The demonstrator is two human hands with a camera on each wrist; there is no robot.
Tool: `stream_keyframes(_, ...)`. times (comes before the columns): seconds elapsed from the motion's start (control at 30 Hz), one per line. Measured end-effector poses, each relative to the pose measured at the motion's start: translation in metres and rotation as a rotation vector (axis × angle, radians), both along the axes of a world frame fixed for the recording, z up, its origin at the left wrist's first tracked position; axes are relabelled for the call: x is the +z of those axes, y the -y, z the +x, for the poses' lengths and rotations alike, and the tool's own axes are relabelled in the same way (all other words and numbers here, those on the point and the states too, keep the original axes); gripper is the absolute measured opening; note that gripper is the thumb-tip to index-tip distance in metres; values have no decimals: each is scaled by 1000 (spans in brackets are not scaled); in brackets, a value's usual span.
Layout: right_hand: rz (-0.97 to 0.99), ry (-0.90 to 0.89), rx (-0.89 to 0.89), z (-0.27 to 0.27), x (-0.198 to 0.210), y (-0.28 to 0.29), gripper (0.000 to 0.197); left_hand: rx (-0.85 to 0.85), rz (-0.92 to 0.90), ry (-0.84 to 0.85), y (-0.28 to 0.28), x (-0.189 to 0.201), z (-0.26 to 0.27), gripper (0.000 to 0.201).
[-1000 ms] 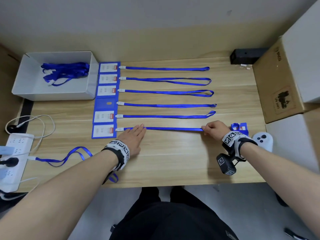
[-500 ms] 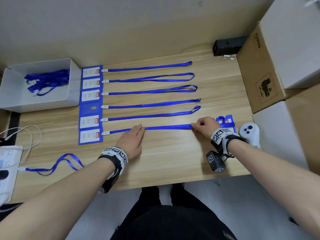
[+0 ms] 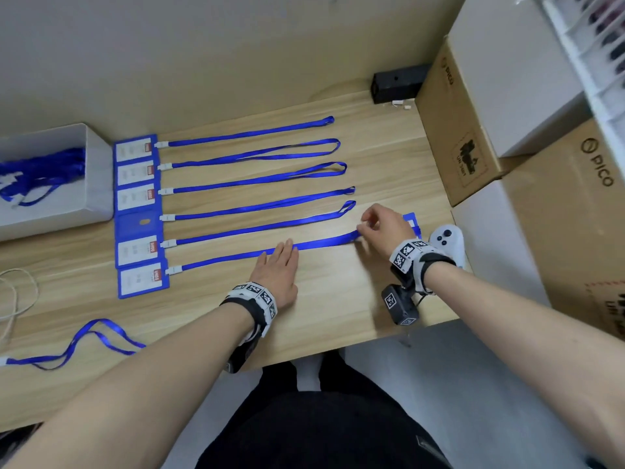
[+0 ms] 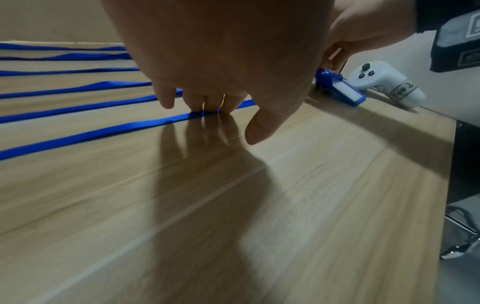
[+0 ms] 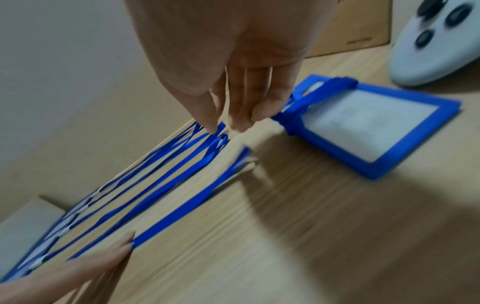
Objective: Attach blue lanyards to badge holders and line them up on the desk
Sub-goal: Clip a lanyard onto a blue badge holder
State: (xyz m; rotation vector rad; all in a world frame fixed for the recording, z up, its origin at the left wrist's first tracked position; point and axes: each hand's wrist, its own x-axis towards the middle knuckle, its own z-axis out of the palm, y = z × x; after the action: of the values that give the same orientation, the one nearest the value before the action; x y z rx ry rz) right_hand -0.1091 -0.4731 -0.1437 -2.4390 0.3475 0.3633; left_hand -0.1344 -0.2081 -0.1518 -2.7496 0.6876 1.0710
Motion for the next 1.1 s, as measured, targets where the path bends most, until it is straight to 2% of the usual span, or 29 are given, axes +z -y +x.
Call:
stream_keyframes(0.03,-5,21,-9,-2,4,6,11,-3,8,-14,2,2,3,78)
stream_keyframes(0.13,-109,29,47,-5,11,20,42,0,21,-54,4,7,9,75)
stream_keyframes(0.27,-421,-147,305,-12,11,35,69,30,-28,-51,6,12,12,72)
stream_keyframes(0.33,-537,-174,382,-13,6,37,66,45,-78,-21,7,14,11,70)
stream_keyframes(0.43,-591,-146,420,-12,2,31,46,78,-157,16,4,16,7,68)
stream_keyframes(0.53,-423,-186,395,-16,1,17,24,107,-229,27,-5,18,0,62)
stream_keyframes(0.63,-161,-246,334,-23,3,3,20,185,-321,24,-11,25,-9,53)
stream_keyframes(0.73,38,-188,280,-22,17,-19,19,358,-425,-38,-14,35,-17,54)
stream_keyframes(0.8,178,-148,285,-18,31,-40,15,425,-519,-67,-14,42,-22,40)
stream_keyframes(0.87,256,-102,297,-10,47,-62,11,519,-671,-121,-16,49,-26,26)
stream_keyframes(0.97,373,-59,241,0,75,-101,11,720,-943,-177,-28,61,-32,16)
stream_keyframes(1.1,454,-5,227,9,109,-152,19,911,-1119,-105,-60,90,-21,21)
